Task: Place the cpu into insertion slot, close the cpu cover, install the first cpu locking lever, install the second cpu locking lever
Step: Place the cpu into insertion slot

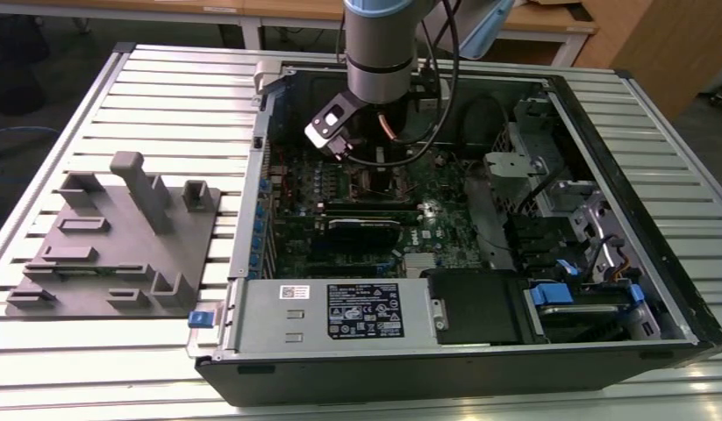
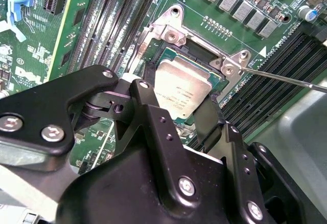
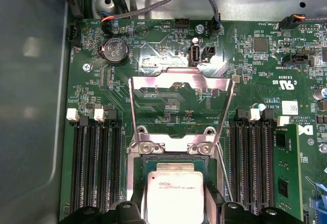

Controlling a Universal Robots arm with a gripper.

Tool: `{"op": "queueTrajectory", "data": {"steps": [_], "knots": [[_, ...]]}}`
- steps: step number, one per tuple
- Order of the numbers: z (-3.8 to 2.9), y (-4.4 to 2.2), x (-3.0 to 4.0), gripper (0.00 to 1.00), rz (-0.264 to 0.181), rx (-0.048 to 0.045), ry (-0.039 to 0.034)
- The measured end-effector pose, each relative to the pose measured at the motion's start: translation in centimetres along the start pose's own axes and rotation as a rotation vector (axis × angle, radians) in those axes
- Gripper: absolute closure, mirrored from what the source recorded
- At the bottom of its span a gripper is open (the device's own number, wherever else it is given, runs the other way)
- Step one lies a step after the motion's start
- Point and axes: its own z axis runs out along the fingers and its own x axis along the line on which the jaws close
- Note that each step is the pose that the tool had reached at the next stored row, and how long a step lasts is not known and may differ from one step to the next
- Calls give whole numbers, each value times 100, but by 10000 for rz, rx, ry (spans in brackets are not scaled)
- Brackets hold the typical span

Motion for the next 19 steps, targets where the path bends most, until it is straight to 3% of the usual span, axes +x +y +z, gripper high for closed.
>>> {"op": "queueTrajectory", "data": {"steps": [19], "knots": [[-7,1,0,46,-12,0,-39]]}}
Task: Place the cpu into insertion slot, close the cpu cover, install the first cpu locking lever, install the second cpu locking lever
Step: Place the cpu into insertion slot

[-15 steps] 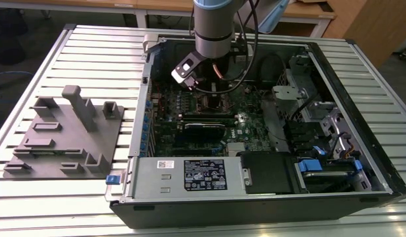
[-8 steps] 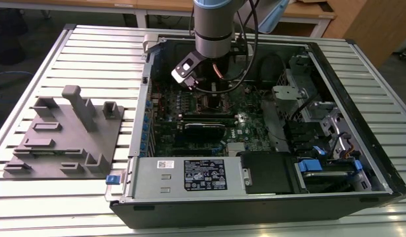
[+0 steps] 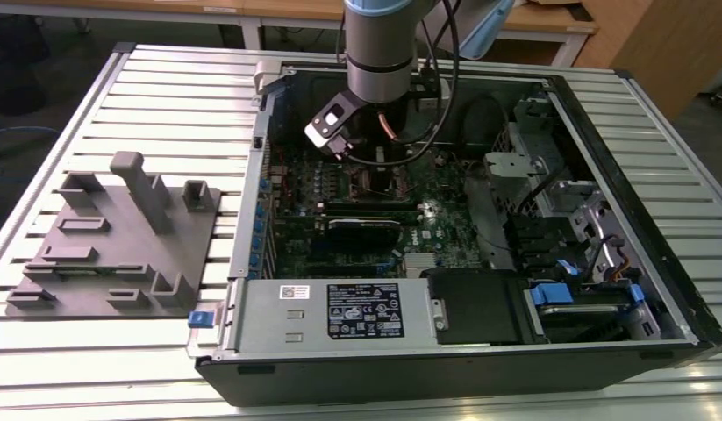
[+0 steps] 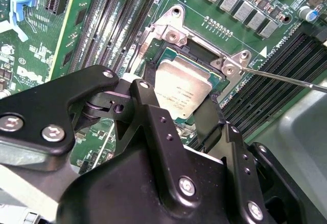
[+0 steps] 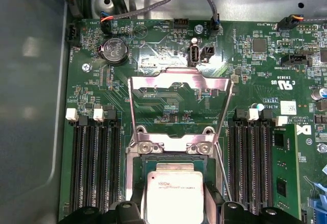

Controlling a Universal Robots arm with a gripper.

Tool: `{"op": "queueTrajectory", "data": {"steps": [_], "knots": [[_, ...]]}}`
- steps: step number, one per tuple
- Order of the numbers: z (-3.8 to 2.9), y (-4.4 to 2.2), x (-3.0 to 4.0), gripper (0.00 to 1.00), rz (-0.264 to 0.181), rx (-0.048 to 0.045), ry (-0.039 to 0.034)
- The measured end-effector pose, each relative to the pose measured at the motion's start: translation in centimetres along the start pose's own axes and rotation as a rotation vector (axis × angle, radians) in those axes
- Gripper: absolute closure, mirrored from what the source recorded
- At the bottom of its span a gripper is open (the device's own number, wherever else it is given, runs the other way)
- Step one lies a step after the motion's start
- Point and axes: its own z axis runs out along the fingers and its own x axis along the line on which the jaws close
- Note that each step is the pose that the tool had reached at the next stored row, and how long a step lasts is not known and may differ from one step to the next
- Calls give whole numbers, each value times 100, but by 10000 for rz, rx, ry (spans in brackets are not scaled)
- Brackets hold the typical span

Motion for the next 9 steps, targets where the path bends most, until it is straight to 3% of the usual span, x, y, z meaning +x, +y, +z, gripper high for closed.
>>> {"op": "queueTrajectory", "data": {"steps": [9], "knots": [[1,1,0,46,-164,0,16]]}}
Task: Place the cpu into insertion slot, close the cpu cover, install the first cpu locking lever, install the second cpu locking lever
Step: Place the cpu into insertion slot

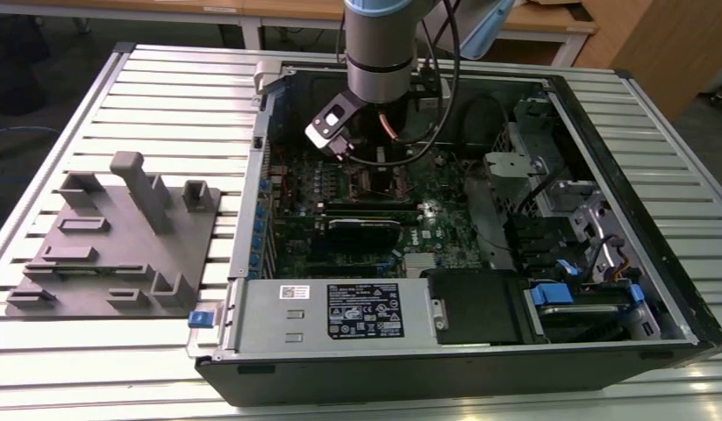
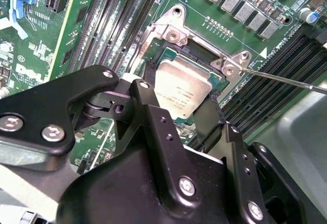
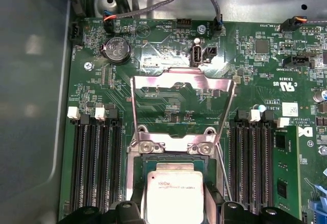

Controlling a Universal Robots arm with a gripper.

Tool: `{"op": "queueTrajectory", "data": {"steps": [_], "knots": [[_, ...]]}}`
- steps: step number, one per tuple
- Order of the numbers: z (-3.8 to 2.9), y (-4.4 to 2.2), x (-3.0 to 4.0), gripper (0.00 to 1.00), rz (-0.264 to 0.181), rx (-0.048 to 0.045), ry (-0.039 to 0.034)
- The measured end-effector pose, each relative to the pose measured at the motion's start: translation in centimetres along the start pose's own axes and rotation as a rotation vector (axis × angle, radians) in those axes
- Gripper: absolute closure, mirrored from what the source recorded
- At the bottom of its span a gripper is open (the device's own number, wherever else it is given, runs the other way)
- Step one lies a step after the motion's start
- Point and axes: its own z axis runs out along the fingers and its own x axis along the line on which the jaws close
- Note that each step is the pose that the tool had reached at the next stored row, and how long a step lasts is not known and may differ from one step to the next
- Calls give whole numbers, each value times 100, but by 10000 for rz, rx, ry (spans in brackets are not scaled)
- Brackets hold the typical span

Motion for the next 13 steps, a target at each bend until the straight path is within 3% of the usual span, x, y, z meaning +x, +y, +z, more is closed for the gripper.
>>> {"op": "queueTrajectory", "data": {"steps": [13], "knots": [[2,0,-8,46,-21,0,1]]}}
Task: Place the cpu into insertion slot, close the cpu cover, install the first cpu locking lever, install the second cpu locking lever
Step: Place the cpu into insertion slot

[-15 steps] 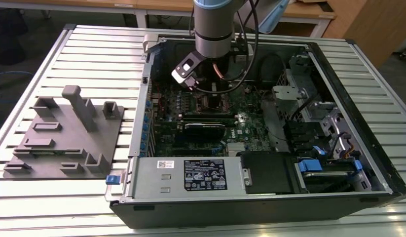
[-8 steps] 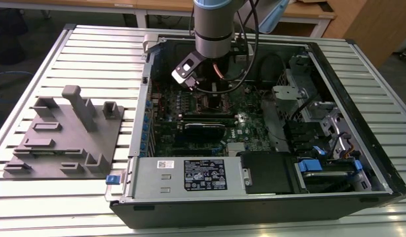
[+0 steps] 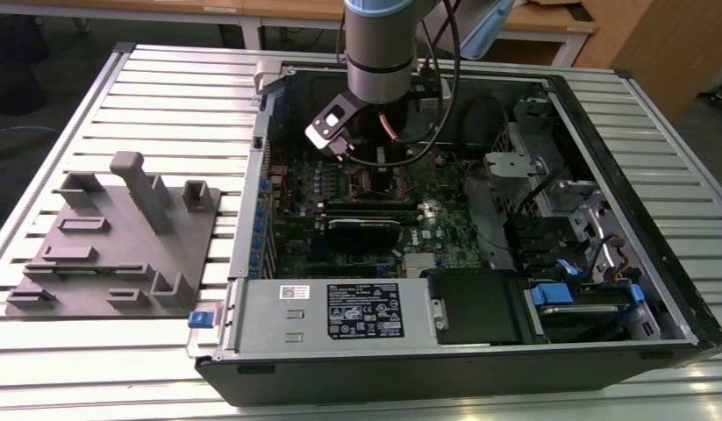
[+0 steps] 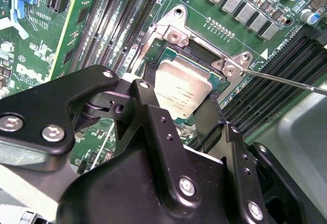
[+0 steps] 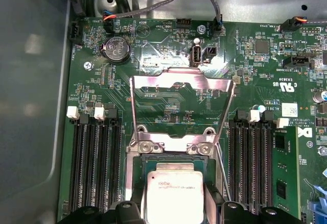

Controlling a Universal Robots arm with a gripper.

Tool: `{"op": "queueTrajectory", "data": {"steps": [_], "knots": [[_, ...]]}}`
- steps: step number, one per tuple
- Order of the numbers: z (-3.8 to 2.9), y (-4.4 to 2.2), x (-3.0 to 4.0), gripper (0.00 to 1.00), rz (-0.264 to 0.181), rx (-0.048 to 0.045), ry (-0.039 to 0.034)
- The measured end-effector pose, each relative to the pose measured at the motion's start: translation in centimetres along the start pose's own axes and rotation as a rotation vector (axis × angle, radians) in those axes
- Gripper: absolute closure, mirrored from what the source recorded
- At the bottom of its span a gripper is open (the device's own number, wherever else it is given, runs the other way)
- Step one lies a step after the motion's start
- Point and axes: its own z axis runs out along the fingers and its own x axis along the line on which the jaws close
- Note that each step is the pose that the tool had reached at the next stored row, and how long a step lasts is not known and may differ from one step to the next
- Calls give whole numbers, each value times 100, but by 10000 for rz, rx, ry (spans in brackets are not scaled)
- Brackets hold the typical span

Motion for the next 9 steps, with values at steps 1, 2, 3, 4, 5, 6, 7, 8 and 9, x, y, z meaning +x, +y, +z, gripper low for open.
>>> {"op": "queueTrajectory", "data": {"steps": [1,2,3,4,5,6,7,8,9], "knots": [[0,0,0,46,0,0,0],[0,0,0,46,0,0,-1],[1,1,0,46,-1,0,0],[1,1,0,46,0,0,0],[1,2,0,46,0,0,0],[1,2,0,46,0,0,0],[2,2,0,46,0,0,0],[2,2,0,46,0,0,0],[2,2,0,46,0,-1,1]]}}
